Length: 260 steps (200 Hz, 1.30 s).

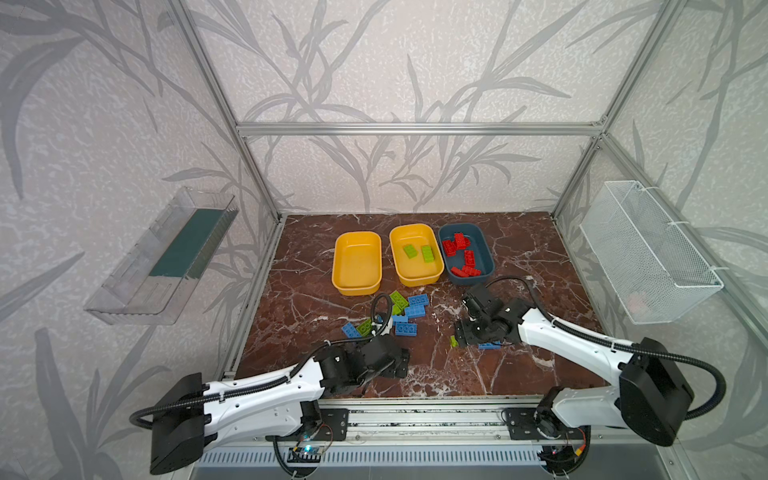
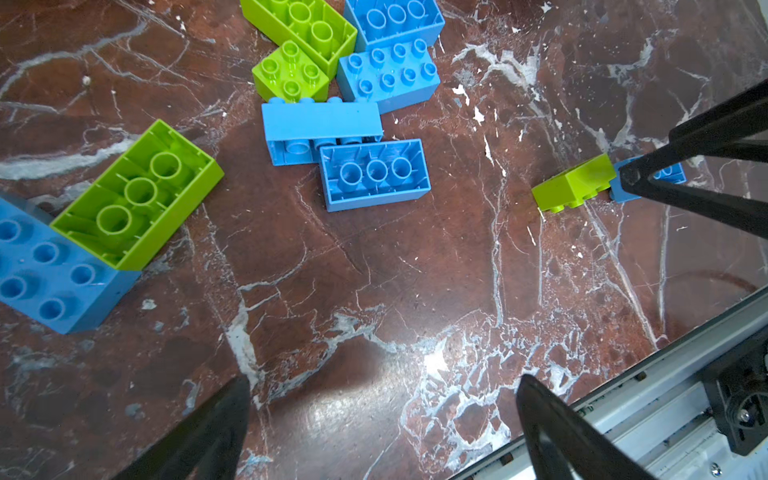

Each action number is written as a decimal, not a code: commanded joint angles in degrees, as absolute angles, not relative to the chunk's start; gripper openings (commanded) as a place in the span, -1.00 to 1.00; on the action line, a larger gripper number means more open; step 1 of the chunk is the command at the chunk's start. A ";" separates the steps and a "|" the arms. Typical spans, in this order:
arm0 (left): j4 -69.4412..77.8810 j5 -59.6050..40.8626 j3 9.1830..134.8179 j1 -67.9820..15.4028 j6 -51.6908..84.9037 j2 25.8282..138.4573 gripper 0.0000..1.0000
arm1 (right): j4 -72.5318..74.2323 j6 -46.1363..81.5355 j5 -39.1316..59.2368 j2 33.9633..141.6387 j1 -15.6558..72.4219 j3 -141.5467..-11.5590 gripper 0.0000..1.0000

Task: Sort the legos into containers by color
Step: 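Open the right gripper and move it back down to a green brick, then close the right gripper on the green brick beside a blue brick, then carry the green brick with the right gripper into the yellow tub and release it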

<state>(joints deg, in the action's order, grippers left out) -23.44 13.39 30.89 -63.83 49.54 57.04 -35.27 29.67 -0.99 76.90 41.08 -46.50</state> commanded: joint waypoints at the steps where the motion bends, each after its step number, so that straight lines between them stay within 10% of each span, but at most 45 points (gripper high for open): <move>1: -21.69 16.91 33.19 -64.23 50.20 57.29 0.98 | -32.21 31.20 0.46 77.86 41.94 -46.17 0.62; 146: -26.38 21.36 33.29 -64.22 50.75 55.14 0.98 | -32.51 35.16 -1.99 89.91 46.49 -49.83 -0.02; 194: -27.99 23.72 32.31 -64.23 51.00 52.24 0.98 | -34.86 35.98 -3.46 89.65 47.02 -52.07 0.41; 260: -28.34 25.43 30.35 -64.08 50.02 48.91 0.98 | -36.36 37.76 -5.01 94.62 47.01 -55.74 0.34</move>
<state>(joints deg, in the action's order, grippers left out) -26.61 22.59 31.90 -64.03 50.09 50.50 -34.04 36.82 -3.60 92.49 46.74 -53.67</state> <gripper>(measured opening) 0.991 0.686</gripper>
